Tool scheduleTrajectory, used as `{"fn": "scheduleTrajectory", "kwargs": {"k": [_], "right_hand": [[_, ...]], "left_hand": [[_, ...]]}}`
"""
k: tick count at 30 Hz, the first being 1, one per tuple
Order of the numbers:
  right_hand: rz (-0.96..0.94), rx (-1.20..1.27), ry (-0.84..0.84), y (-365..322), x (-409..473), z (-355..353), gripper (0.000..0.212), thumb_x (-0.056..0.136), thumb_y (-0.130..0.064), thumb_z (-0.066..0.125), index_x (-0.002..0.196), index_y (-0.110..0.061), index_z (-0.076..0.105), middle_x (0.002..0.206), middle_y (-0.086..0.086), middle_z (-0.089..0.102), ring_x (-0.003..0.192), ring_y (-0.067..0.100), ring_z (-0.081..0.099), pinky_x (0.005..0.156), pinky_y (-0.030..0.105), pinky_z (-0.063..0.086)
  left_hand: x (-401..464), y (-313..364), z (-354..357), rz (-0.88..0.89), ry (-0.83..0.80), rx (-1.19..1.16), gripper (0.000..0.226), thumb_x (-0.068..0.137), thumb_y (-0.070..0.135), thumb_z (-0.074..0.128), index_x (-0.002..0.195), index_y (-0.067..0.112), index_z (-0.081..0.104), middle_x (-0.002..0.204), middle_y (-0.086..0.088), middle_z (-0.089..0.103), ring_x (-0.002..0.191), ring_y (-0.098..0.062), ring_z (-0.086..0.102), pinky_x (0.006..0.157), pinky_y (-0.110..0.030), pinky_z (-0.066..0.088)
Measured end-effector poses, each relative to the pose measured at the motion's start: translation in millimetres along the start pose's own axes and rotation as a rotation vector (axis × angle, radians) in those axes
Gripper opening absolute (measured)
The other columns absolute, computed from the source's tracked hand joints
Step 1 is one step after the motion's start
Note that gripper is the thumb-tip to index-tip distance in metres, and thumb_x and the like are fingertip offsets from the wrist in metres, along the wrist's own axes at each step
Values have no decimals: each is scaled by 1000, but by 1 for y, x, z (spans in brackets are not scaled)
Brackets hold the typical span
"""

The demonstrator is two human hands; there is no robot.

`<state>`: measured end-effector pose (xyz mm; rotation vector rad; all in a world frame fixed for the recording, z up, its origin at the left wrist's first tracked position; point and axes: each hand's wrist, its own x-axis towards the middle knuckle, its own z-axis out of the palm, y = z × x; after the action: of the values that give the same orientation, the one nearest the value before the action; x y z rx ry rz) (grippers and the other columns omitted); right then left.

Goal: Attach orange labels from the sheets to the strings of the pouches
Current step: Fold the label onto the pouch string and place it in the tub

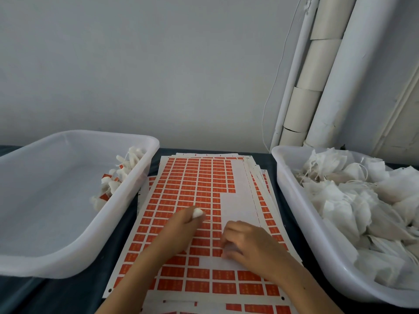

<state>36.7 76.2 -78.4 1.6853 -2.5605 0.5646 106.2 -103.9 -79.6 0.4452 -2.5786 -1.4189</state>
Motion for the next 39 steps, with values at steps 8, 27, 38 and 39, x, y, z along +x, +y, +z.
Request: {"fn": "scheduleTrajectory", "kwargs": {"k": [8, 27, 38, 39], "right_hand": [[-290, -363, 23, -5, -5, -3, 27, 68, -35, 82, 91, -24, 74, 86, -12, 72, 68, 2, 67, 68, 12, 54], [-379, -396, 142, -1, -6, 5, 32, 60, -38, 84, 87, -23, 76, 82, -12, 72, 65, 2, 67, 67, 11, 54], [-349, -386, 160, -5, -7, 6, 30, 59, -40, 84, 83, -23, 76, 78, -13, 72, 62, 1, 67, 65, 10, 53], [-342, -395, 169, -4, -8, 7, 31, 58, -40, 84, 83, -23, 76, 78, -13, 72, 62, 1, 67, 65, 10, 54]], "left_hand": [[1, -4, -2, -212, 176, -251, 25, 95, 41, 48, 77, 25, 55, 66, 11, 61, 60, -3, 59, 48, -12, 38], [-2, -9, 2, -194, 225, -336, 32, 97, 37, 46, 70, 23, 53, 50, 18, 60, 49, 4, 59, 42, -6, 37], [0, -9, 3, -174, 211, -367, 30, 98, 35, 44, 71, 24, 53, 49, 24, 59, 49, 12, 58, 37, -3, 36], [0, -9, 4, -174, 214, -366, 30, 98, 35, 44, 71, 24, 53, 48, 24, 59, 48, 12, 57, 37, -3, 36]]}}
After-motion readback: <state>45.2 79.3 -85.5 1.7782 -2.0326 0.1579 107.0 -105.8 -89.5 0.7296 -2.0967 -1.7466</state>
